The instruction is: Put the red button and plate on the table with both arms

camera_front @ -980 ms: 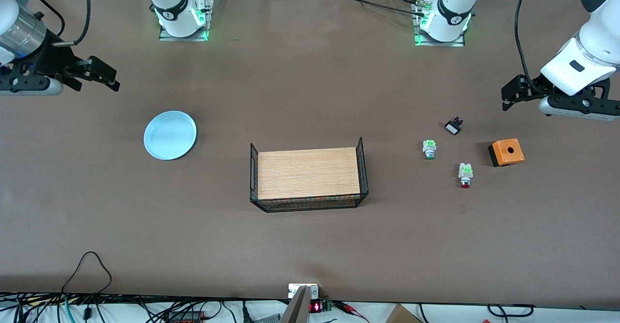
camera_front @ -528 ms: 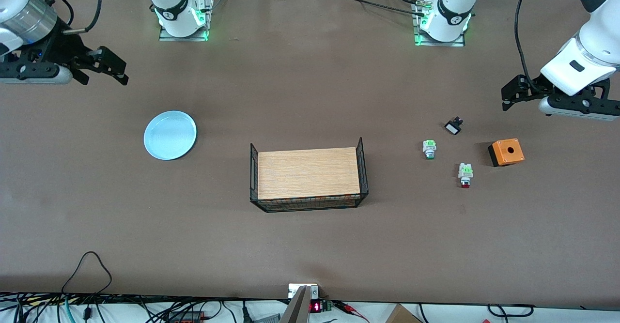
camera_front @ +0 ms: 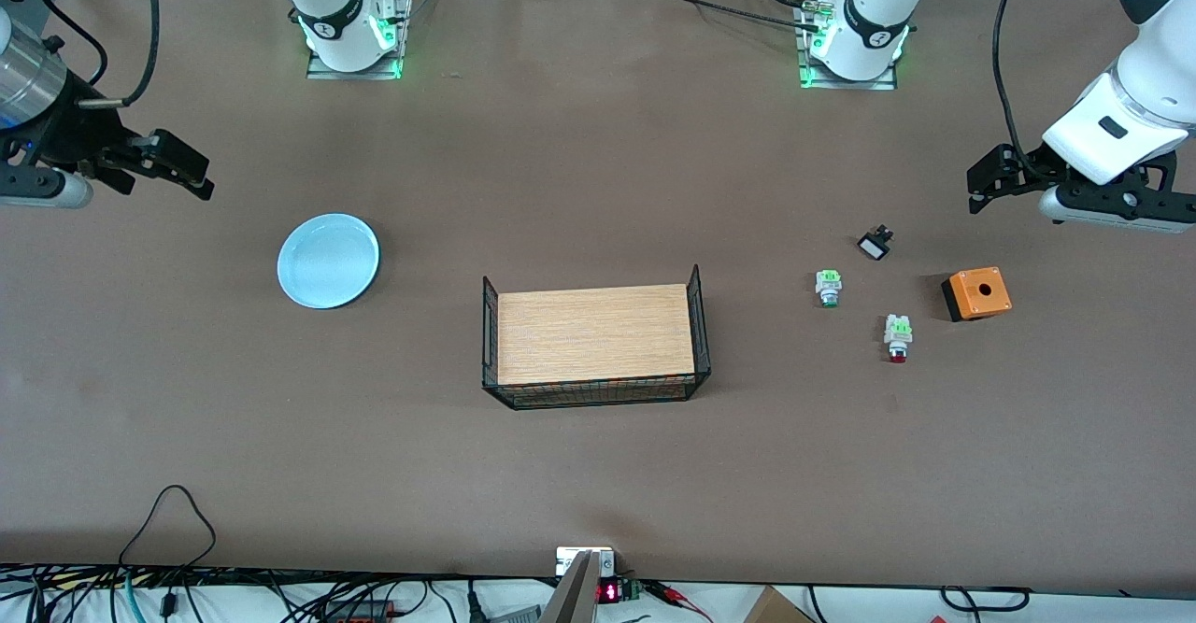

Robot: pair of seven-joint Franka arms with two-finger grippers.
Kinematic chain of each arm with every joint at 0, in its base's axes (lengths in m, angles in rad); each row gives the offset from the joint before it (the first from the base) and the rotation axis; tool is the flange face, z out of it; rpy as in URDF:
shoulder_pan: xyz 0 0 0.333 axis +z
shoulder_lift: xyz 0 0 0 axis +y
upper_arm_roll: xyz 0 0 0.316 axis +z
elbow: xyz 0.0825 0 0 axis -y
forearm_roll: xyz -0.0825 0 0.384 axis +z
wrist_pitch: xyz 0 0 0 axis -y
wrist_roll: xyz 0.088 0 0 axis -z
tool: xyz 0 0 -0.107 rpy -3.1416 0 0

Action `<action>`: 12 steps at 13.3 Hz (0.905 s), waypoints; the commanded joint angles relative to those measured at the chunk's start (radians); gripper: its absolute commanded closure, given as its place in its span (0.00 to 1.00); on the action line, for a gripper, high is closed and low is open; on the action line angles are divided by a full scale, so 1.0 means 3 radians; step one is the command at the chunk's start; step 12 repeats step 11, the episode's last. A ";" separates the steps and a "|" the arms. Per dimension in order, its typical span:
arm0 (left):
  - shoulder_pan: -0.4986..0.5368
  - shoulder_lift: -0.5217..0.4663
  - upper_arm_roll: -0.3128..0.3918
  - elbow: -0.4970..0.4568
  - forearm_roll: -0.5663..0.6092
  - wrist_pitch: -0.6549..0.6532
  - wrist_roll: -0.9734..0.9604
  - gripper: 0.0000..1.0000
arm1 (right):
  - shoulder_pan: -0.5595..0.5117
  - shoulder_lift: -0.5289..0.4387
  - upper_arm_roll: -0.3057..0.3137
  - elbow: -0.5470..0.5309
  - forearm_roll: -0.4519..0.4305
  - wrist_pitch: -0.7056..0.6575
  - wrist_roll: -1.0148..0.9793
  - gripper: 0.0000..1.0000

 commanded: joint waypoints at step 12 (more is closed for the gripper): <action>-0.0007 0.0029 0.0010 0.0089 -0.0015 -0.0078 0.0053 0.00 | -0.0058 -0.0101 0.0049 0.0166 -0.0078 -0.0266 -0.0388 0.00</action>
